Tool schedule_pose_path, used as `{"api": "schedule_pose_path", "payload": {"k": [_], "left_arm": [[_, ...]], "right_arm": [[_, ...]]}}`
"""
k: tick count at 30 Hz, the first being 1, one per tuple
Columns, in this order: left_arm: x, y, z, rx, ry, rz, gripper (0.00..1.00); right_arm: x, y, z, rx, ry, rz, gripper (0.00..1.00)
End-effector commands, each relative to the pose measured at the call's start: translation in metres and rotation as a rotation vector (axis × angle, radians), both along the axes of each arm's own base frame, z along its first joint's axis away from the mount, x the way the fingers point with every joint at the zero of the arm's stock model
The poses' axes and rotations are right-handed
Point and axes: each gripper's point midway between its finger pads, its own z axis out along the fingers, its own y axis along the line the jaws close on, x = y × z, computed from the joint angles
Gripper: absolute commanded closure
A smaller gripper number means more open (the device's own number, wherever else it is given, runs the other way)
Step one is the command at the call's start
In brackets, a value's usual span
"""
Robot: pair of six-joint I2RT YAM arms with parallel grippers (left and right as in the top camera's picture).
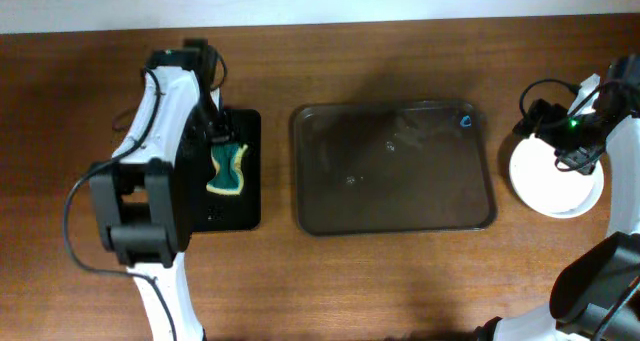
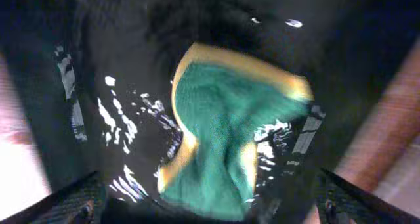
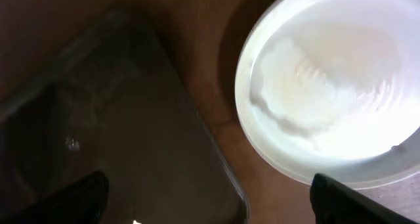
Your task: Clean dirty plates on tray and stack at the side
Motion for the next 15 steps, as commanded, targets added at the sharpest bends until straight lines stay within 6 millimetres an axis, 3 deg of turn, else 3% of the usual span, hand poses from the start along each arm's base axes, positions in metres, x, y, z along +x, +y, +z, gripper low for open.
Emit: {"api": "schedule_pose_path", "payload": {"k": [1,3,5,8,11,14,15], "left_arm": [[0.021,-0.005,0.126,-0.035,-0.335,-0.009,0.0],[0.02,-0.005,0.156,-0.04,-0.428,-0.01,0.0],[0.02,-0.007,0.16,-0.053,-0.438,-0.008,0.0],[0.02,-0.007,0.159,-0.053,-0.437,-0.008,0.0],[0.02,-0.007,0.159,-0.052,-0.437,-0.008,0.0],[0.02,-0.007,0.159,-0.052,-0.437,-0.008,0.0],[0.02,-0.007,0.159,-0.052,-0.437,-0.008,0.0]], "right_arm": [[0.008,0.006,0.047,-0.014,-0.083,0.081,0.01],[-0.002,0.011,0.084,-0.034,-0.116,0.102,0.01],[-0.013,0.024,0.118,-0.051,-0.181,0.189,0.01],[-0.053,0.046,0.164,-0.087,-0.267,0.222,0.01],[-0.109,0.074,0.193,-0.048,-0.293,0.132,0.01],[-0.135,0.086,0.209,-0.068,-0.347,0.113,0.01],[-0.142,0.081,0.211,-0.124,-0.351,0.111,0.01]]}}
